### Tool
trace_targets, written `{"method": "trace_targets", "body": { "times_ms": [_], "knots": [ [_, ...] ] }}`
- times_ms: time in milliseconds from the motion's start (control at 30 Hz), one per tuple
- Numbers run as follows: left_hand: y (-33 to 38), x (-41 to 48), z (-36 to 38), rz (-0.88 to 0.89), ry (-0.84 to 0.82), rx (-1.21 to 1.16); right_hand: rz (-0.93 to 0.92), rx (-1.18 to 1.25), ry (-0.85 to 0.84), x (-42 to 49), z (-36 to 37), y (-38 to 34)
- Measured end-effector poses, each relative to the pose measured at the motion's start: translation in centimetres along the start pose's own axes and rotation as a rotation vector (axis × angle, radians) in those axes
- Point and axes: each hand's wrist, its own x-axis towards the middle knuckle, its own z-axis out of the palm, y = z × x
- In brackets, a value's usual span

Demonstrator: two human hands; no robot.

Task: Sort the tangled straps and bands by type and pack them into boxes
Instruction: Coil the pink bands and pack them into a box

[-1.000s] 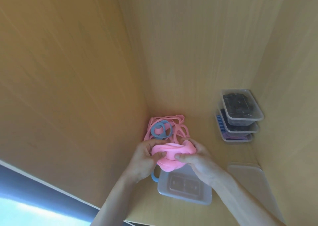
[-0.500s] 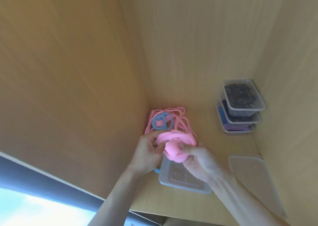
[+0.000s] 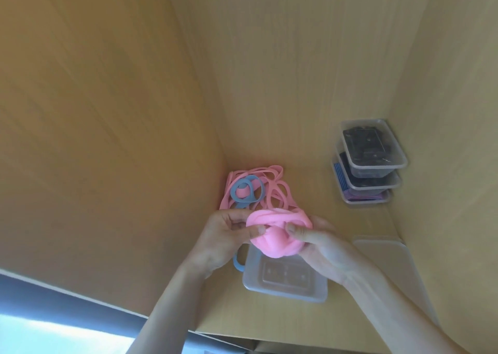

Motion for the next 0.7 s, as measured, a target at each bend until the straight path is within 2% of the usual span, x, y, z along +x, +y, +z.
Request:
{"method": "trace_targets", "body": {
  "times_ms": [133, 300, 433, 567, 700],
  "knots": [
    [-0.1, -0.1, 0.4, 0.000, -0.021, -0.143, 0.007, 0.006, 0.029, -0.8, -0.5, 0.6],
    [-1.0, -0.3, 1.6, -0.052, 0.065, -0.254, -0.028, 0.089, 0.068, -1.6, 0.1, 1.5],
    [-1.7, -0.8, 2.2, -0.078, 0.126, -0.291, -0.002, 0.063, 0.086, -1.9, 0.4, 2.1],
    [-2.4, -1.2, 2.7, -0.111, 0.212, -0.220, 0.077, -0.130, 0.248, -1.7, -0.3, 2.3],
    [-3.1, -1.0, 2.9, -0.145, 0.245, -0.194, 0.069, -0.274, 0.285, -1.9, -0.9, 2.3]
  ]
}}
